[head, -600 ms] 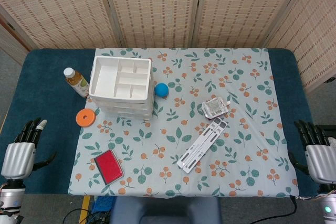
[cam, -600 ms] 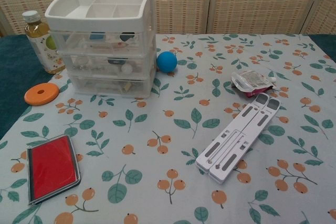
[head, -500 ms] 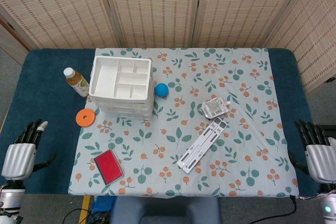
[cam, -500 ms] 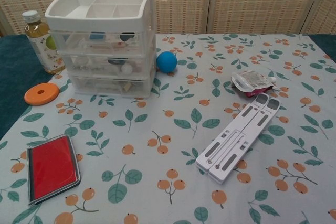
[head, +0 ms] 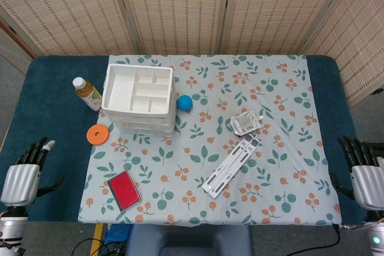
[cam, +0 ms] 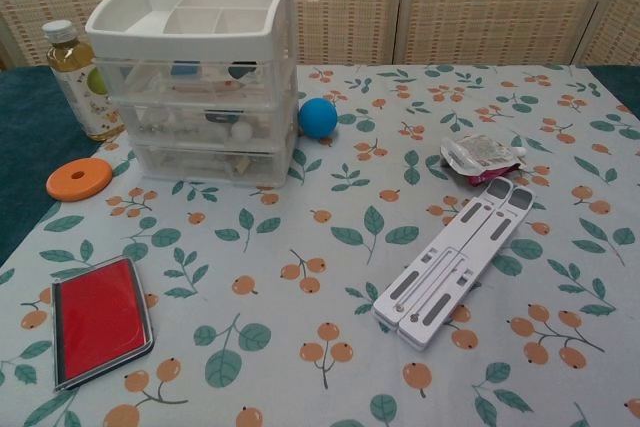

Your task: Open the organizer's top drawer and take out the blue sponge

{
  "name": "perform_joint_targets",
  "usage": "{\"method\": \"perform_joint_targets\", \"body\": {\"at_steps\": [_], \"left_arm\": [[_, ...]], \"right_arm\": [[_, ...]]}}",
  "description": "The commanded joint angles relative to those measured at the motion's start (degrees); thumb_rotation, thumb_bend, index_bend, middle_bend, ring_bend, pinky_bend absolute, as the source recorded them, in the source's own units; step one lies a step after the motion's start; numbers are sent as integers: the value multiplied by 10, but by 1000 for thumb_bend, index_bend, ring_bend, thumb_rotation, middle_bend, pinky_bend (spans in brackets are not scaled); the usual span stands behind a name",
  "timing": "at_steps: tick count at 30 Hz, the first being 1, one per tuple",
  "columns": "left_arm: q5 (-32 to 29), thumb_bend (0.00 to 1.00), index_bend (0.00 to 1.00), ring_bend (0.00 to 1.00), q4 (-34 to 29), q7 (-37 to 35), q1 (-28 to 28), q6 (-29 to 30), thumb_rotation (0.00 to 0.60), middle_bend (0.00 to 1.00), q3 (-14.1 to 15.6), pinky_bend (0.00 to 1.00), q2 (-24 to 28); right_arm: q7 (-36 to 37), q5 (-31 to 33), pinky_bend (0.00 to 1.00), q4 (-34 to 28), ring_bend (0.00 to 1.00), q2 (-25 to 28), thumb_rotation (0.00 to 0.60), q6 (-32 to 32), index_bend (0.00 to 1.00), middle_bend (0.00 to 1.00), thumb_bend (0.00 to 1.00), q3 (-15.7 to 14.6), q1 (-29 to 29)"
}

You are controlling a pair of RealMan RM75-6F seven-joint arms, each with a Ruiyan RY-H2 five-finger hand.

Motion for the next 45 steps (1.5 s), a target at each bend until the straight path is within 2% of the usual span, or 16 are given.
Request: {"method": "perform_joint_targets", "body": {"at_steps": [1,4,9,12,18,23,29,38,45], "left_arm": [[8,214,156,144,0,-21,-11,-10,600,125,-3,298,-2],[14,214,189,199,-3,-49,-26,-29,600,183,-6,358,1],[34,214,259,355,-3,-110,-58,-62,600,335,-10,596,-6],[40,214,314,473,0,-158,-79,-88,600,440,-11,789,-16],[41,213,392,692,8,-261,-123,-139,600,624,-17,979,-52],[51,214,420,863,33,-349,-158,-168,600,823,-18,1000,-98],[43,243,374,993,45,-424,-186,-204,600,946,-13,1000,-141],[4,277,203,1000,50,-520,-200,-224,600,988,-20,1000,-201],[-48,285,126,1000,49,-581,-203,-251,600,991,-29,1000,-243]], "right_arm": [[-1,-1,23,-3,0,3,600,1,0,37,369,2,1],[-4,-1,23,-9,0,8,600,3,0,37,369,6,3],[-6,-3,23,-21,0,17,600,4,0,37,374,10,5],[-11,-1,23,-28,0,23,600,3,0,37,375,10,4],[-16,3,23,-41,0,30,600,-5,0,37,376,7,5],[-22,5,23,-49,0,33,600,-9,0,37,376,6,6],[-24,4,23,-58,0,38,600,-7,0,37,378,5,4],[-27,4,23,-62,0,36,600,-12,0,37,382,4,6],[-27,-1,23,-59,0,33,600,-14,0,37,386,4,10]]}}
